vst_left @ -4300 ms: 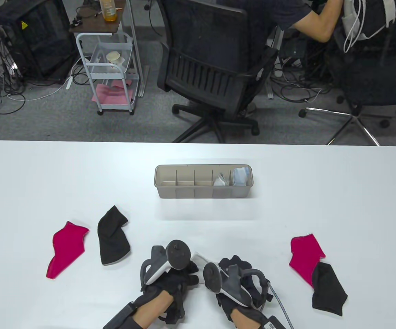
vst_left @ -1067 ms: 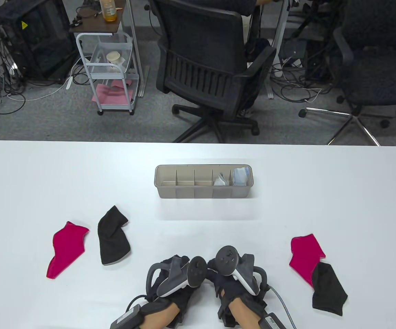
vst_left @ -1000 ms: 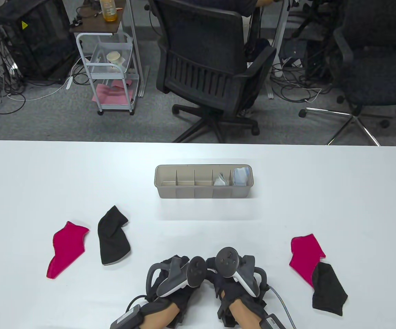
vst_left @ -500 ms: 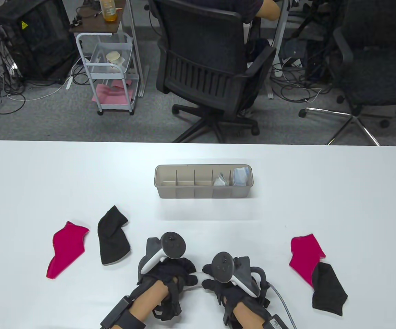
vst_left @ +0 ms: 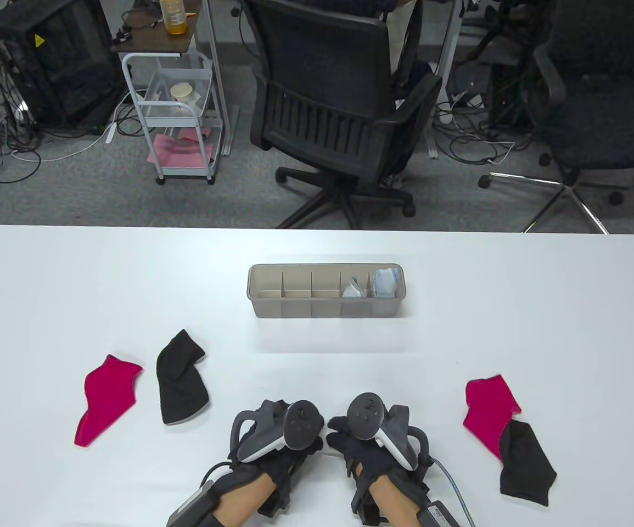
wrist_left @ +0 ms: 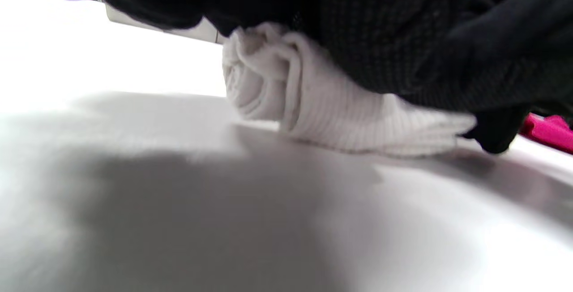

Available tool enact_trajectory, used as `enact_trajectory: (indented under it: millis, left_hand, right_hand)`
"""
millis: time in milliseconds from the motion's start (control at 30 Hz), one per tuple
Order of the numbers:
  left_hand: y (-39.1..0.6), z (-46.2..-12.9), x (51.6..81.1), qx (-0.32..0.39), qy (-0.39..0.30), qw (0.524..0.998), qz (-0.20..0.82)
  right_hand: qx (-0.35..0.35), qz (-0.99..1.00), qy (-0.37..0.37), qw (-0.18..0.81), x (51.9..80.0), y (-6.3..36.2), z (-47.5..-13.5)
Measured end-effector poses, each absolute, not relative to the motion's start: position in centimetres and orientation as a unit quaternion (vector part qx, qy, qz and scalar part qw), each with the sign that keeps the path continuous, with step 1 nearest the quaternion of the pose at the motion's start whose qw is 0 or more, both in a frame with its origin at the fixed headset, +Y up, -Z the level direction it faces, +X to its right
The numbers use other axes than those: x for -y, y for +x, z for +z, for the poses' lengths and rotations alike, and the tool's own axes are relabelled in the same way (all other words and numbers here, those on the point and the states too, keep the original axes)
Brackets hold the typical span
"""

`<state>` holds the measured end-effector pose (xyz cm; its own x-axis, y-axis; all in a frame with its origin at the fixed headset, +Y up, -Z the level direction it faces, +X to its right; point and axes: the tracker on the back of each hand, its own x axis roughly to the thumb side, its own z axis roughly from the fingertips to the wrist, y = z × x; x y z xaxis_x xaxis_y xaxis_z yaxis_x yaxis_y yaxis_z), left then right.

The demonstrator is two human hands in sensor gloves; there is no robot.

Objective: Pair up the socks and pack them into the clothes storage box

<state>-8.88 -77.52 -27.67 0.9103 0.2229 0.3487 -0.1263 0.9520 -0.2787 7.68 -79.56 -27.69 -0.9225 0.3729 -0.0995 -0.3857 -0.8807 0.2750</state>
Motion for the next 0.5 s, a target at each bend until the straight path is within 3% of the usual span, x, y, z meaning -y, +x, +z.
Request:
enact_trajectory:
  millis: [167,267,367,500]
  left_hand:
    - [-8.2,-28.5,79.0,0.176,-0.141,0.974,0.024]
    - [-8.6,-28.9,79.0,0.165,-0.154,0.973,0.05]
    - [-9.4,-29.3,79.0,0.162,-0.187,0.963,0.108]
    - [-10.4,-29.5,78.3,0.164,-0.168,0.958,0.163]
  right_hand:
    - [-0.138,0.97,-0.014,0.2,79.8,7.9,-27.7]
    - [-0.131,0.965,-0.004,0.226,79.4,8.4,-27.7]
    - [-0.144,0.934,0.024,0.326,79.2,9.1,-27.8]
    - [-0.213,0.855,0.058,0.47,79.1,9.5,-27.8]
